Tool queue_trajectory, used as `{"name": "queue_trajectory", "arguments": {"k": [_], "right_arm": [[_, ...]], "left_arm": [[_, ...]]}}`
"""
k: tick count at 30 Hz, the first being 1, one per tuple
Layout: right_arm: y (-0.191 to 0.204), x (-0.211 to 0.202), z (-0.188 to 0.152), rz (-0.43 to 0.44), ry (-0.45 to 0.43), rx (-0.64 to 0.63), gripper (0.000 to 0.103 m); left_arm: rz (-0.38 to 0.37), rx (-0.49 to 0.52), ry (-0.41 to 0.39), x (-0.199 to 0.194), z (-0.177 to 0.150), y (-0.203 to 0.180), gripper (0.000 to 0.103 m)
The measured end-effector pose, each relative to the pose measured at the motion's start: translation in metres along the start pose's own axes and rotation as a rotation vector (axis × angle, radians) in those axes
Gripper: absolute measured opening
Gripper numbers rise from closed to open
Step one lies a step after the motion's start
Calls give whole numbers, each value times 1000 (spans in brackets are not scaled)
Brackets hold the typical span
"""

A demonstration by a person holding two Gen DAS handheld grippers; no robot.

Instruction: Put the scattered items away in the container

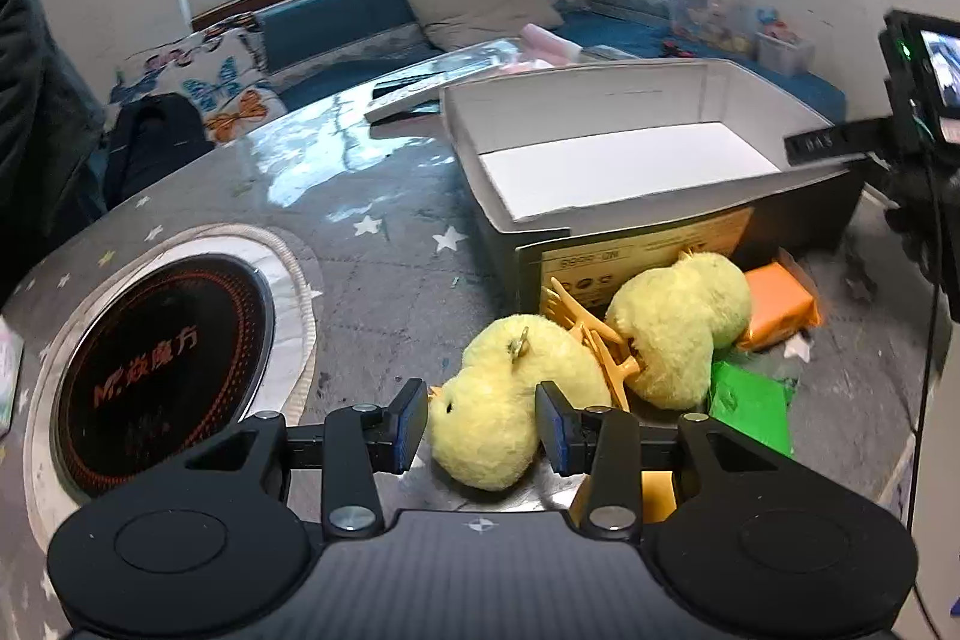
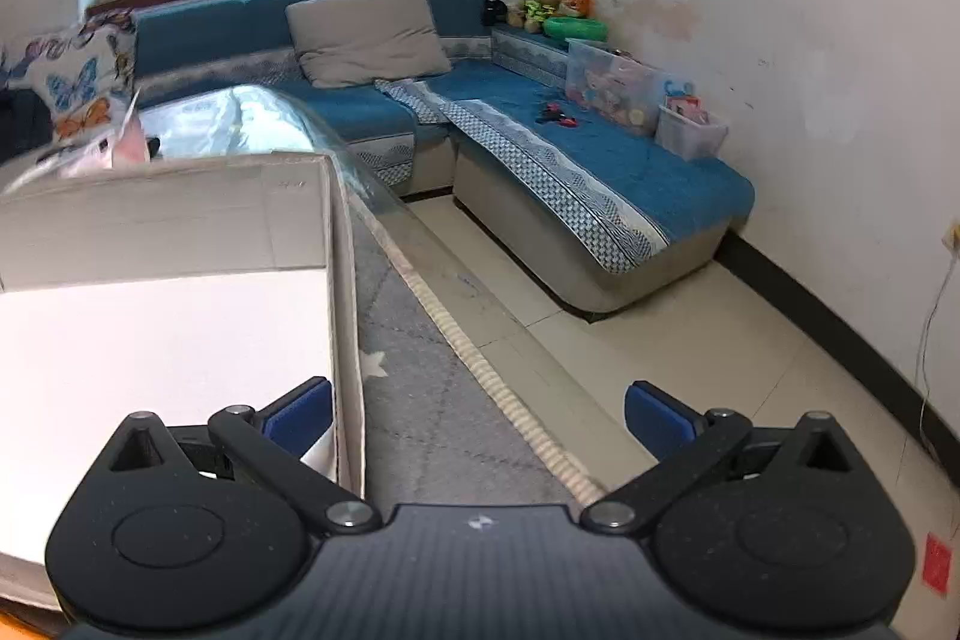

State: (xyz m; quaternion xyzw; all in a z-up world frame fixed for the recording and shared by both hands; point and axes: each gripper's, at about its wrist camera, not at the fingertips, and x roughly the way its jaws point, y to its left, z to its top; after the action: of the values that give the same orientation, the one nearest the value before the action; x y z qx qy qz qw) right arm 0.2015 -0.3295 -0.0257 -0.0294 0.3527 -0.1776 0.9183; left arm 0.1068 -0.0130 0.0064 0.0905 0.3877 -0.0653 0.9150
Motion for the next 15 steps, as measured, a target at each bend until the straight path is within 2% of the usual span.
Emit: {"name": "queue_trajectory", "arguments": {"k": [2, 6, 9, 15], "right_arm": [[-2, 0, -1, -10, -7, -4, 103], [-11, 11, 1, 49, -15, -2, 103], [-17, 20, 6, 47, -22, 36, 103], [-28, 30, 3, 54, -23, 78, 103]], "left_arm": [[21, -28, 5, -1, 0, -2, 42], [71, -92, 18, -3, 2, -2, 42], [101, -114, 29, -4, 3, -4, 42], [115, -122, 32, -1, 11, -10, 43]]}}
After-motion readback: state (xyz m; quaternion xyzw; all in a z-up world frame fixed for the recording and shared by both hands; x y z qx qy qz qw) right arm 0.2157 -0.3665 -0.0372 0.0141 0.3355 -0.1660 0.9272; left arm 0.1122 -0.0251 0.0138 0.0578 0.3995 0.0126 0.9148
